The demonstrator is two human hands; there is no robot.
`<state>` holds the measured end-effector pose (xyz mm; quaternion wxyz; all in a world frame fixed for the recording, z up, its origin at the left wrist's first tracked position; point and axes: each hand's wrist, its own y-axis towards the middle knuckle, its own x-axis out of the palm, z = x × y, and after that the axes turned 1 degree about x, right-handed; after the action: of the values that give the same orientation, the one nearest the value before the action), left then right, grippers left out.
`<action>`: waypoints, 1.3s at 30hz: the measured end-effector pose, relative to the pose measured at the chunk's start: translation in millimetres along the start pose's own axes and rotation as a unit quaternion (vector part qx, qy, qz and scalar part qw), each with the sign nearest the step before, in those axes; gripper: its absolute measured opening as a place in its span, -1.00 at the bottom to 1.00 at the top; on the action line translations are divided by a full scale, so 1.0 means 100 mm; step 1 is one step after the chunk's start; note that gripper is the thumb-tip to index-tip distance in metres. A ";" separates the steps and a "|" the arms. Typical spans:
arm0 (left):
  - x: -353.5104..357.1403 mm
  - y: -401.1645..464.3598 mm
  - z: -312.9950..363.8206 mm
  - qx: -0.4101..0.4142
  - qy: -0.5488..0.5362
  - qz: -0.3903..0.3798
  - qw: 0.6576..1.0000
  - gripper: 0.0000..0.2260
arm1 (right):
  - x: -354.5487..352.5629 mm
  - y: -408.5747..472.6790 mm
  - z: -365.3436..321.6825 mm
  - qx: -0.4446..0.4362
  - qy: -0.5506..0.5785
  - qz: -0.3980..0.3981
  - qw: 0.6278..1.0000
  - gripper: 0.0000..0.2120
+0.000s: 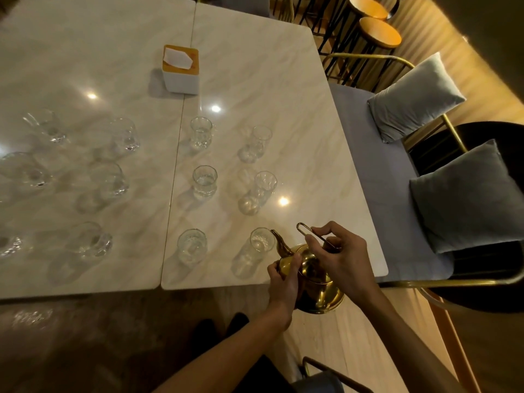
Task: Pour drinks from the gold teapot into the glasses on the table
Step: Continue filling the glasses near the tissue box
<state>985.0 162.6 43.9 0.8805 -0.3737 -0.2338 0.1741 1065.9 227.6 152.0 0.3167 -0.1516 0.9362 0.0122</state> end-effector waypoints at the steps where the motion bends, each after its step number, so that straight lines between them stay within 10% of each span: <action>1: 0.00 0.00 0.01 -0.013 0.001 -0.001 1.000 -0.26 | 0.00 0.02 -0.01 -0.004 -0.012 -0.004 1.000 -0.91; 20: 0.01 0.02 -0.04 -0.147 -0.068 -0.054 0.985 -0.17 | 0.05 0.20 -0.21 0.037 -0.108 -0.068 0.991 -0.81; 26: -0.02 0.16 -0.17 -0.161 -0.078 -0.087 0.980 0.20 | 0.07 0.23 -0.25 0.039 -0.121 -0.072 0.989 -0.85; 39: -0.09 0.36 -0.27 -0.160 -0.085 -0.163 0.970 -0.01 | 0.10 0.29 -0.33 0.037 -0.162 -0.065 0.984 -0.82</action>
<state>987.5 166.7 -1.2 0.8026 -0.4508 -0.3901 0.0196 1030.4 248.6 170.5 0.4699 -0.1962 0.8604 -0.0191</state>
